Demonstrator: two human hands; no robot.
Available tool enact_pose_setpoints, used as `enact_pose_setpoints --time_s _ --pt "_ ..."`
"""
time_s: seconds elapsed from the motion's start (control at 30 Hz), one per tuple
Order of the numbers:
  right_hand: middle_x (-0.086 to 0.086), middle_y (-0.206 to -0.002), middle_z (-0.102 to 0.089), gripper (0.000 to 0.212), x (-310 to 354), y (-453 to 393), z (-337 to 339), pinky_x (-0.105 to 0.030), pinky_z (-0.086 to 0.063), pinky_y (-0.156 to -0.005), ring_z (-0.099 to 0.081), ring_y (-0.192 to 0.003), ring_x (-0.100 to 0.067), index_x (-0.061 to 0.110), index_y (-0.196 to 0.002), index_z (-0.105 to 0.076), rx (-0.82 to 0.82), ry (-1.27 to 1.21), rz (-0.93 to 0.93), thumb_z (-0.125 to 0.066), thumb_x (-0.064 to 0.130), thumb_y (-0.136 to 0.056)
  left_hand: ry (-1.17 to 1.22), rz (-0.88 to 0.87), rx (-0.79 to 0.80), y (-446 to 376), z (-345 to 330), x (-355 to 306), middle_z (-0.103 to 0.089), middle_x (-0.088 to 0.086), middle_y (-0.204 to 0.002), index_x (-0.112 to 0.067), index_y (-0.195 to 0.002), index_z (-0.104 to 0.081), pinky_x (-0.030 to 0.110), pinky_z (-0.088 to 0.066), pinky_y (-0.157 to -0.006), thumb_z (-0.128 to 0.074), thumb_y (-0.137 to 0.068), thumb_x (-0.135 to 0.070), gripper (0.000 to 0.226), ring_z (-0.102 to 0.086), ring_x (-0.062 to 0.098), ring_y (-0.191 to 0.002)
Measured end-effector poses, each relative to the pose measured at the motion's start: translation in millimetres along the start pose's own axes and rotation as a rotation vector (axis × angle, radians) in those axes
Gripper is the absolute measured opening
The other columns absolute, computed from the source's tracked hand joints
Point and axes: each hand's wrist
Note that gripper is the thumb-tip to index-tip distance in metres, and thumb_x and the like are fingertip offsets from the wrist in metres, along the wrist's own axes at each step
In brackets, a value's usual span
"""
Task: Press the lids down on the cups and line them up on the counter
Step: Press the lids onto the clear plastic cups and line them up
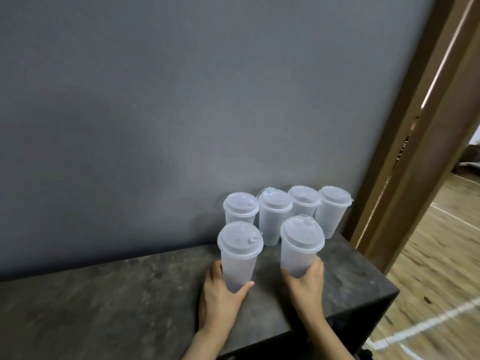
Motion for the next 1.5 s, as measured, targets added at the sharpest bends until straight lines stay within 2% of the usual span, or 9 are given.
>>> enact_pose_setpoints --time_s 0.17,0.3,0.6,0.73,0.87,1.07,1.2,1.4,1.5 --pt "0.002 -0.102 -0.045 0.054 -22.3 -36.4 40.8 -0.035 -0.04 -0.081 -0.048 -0.096 -0.018 0.016 -0.11 -0.049 -0.045 0.055 -0.014 -0.082 0.008 -0.069 -0.004 -0.011 0.039 5.3 -54.4 -36.1 -0.06 0.005 -0.114 -0.014 -0.118 -0.054 0.031 -0.048 -0.081 -0.087 -0.063 -0.044 0.07 -0.06 0.025 -0.107" --pt "-0.007 -0.112 -0.048 0.06 -37.1 -63.8 65.6 -0.04 -0.044 -0.088 -0.049 -0.103 -0.021 0.008 -0.119 -0.051 -0.03 0.087 -0.044 -0.084 0.01 -0.07 0.008 -0.014 0.072 3.9 -92.7 -59.2 -0.06 0.004 -0.118 -0.014 -0.124 -0.054 0.031 -0.046 -0.087 -0.085 -0.068 -0.04 0.069 -0.057 0.023 -0.112" --pt "-0.002 -0.113 -0.055 0.062 -53.9 -103.9 88.1 -0.035 -0.048 -0.082 -0.056 -0.103 -0.016 0.021 -0.116 -0.05 0.003 0.053 -0.083 -0.087 0.019 -0.066 -0.028 -0.031 0.05 -7.8 -152.4 -89.9 -0.058 0.003 -0.124 -0.017 -0.129 -0.049 0.029 -0.043 -0.089 -0.083 -0.072 -0.039 0.07 -0.052 0.022 -0.118" --pt "0.0 -0.113 -0.058 0.065 -56.9 -106.7 87.5 -0.041 -0.052 -0.087 -0.057 -0.105 -0.019 0.025 -0.117 -0.047 -0.002 0.04 -0.116 -0.086 0.018 -0.066 -0.032 -0.044 0.046 -13.8 -160.8 -90.1 -0.062 0.003 -0.119 -0.017 -0.126 -0.051 0.032 -0.046 -0.087 -0.084 -0.07 -0.038 0.069 -0.057 0.023 -0.113" --pt "0.002 -0.114 -0.054 0.068 -57.8 -107.5 87.0 -0.039 -0.049 -0.09 -0.054 -0.108 -0.019 0.023 -0.122 -0.045 -0.033 0.042 -0.133 -0.085 0.015 -0.068 0.003 -0.035 0.069 -17.3 -163.5 -87.9 -0.068 0.002 -0.112 -0.019 -0.124 -0.052 0.038 -0.051 -0.084 -0.086 -0.069 -0.033 0.066 -0.064 0.022 -0.104" --pt "-0.002 -0.12 -0.054 0.072 -57.2 -106.3 86.8 -0.051 -0.049 -0.099 -0.054 -0.115 -0.025 0.016 -0.13 -0.046 -0.053 0.054 -0.13 -0.085 0.015 -0.07 0.033 -0.056 0.117 -18.3 -166.7 -87.1 -0.068 0.0 -0.115 -0.017 -0.125 -0.053 0.038 -0.052 -0.088 -0.088 -0.069 -0.023 0.066 -0.065 0.019 -0.106" --pt "-0.007 -0.128 -0.055 0.075 -55.0 -104.9 87.3 -0.051 -0.049 -0.101 -0.054 -0.118 -0.027 0.014 -0.135 -0.045 -0.052 0.031 -0.131 -0.086 0.015 -0.072 0.018 -0.073 0.12 -17.4 -166.4 -87.0 -0.068 -0.001 -0.113 -0.017 -0.126 -0.055 0.037 -0.053 -0.086 -0.087 -0.07 -0.023 0.065 -0.066 0.017 -0.103" --pt "-0.009 -0.136 -0.055 0.08 -49.3 -102.8 90.1 -0.053 -0.045 -0.106 -0.052 -0.126 -0.03 0.013 -0.143 -0.042 -0.045 0.018 -0.141 -0.084 0.011 -0.075 0.044 -0.093 0.156 -15.9 -168.7 -84.6 -0.072 -0.004 -0.11 -0.024 -0.129 -0.058 0.033 -0.057 -0.086 -0.084 -0.073 -0.011 0.063 -0.069 0.003 -0.095" --pt "-0.01 -0.138 -0.054 0.081 -47.6 -101.6 90.3 -0.054 -0.045 -0.107 -0.052 -0.127 -0.031 0.013 -0.144 -0.04 -0.039 0.029 -0.151 -0.083 0.009 -0.076 0.013 -0.101 0.188 -15.3 -170.9 -83.7 -0.072 -0.002 -0.112 -0.023 -0.132 -0.057 0.036 -0.056 -0.087 -0.083 -0.075 -0.015 0.063 -0.069 0.01 -0.099"
Point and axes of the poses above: each hand's wrist, its own y-axis away from the middle knuckle, its own z-axis out of the back of the hand, x = y × z
